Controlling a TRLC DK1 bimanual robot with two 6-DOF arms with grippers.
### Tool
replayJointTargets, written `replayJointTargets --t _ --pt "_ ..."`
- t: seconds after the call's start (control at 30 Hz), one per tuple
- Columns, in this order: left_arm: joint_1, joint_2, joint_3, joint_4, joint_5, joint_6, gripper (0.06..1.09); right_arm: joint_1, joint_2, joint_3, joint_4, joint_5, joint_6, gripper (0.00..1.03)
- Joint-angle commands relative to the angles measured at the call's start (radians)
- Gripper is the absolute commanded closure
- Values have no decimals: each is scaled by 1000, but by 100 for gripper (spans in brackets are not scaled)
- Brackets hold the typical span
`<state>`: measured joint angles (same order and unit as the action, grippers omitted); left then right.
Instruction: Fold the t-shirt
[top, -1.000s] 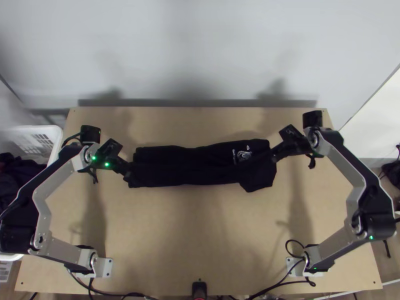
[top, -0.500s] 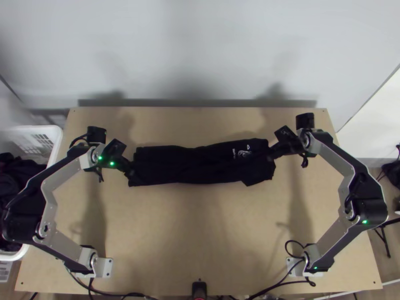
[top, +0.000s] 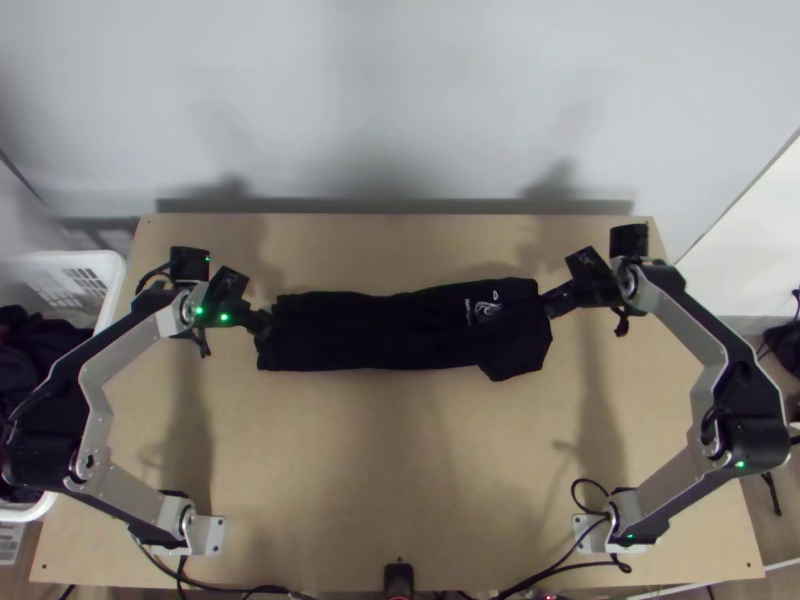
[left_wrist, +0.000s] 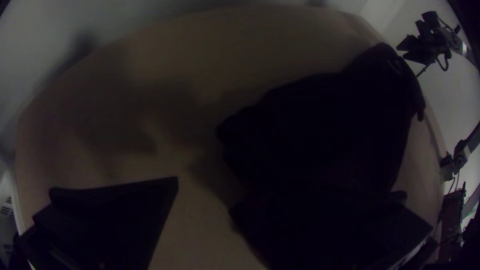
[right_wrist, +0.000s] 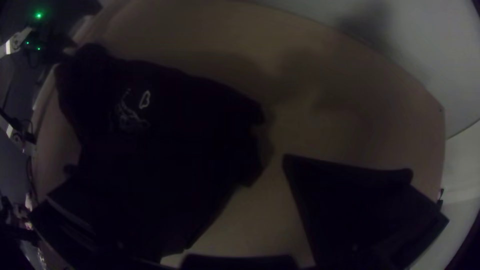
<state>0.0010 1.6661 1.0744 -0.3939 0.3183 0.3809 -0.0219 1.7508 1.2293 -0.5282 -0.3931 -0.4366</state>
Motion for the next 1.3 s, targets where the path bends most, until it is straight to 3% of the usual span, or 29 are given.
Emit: replayJointTargets --t 0.0,0.3,0.4,0.6,0.63,0.73,0.77,0.93,1.13,1.27 --pt "28 -16 -22 -17 2 21 11 -30 -45 -21 -3 0 16 15" --pt "123 -108 -47 -65 5 46 11 20 -214 -70 -38 -1 30 15" --pt "148 -151 -47 -43 50 32 11 54 -244 -71 -50 -1 30 15" --pt "11 -332 -154 -79 42 98 11 146 -238 -96 -62 0 27 15" --pt "-22 -364 -180 -80 24 112 11 162 -232 -96 -62 0 27 15" --pt "-199 -474 -309 1 -219 214 11 208 -228 -94 -62 0 29 16" --pt "-236 -502 -337 29 -255 227 11 224 -226 -94 -62 0 29 16" --pt "-292 -555 -393 -3 -262 257 11 303 -224 -99 -64 3 49 16" --pt "-481 -594 -518 181 -558 469 11 381 -195 -111 -62 5 56 16" --pt "-550 -592 -541 253 -593 506 11 415 -166 -109 -47 7 65 16"
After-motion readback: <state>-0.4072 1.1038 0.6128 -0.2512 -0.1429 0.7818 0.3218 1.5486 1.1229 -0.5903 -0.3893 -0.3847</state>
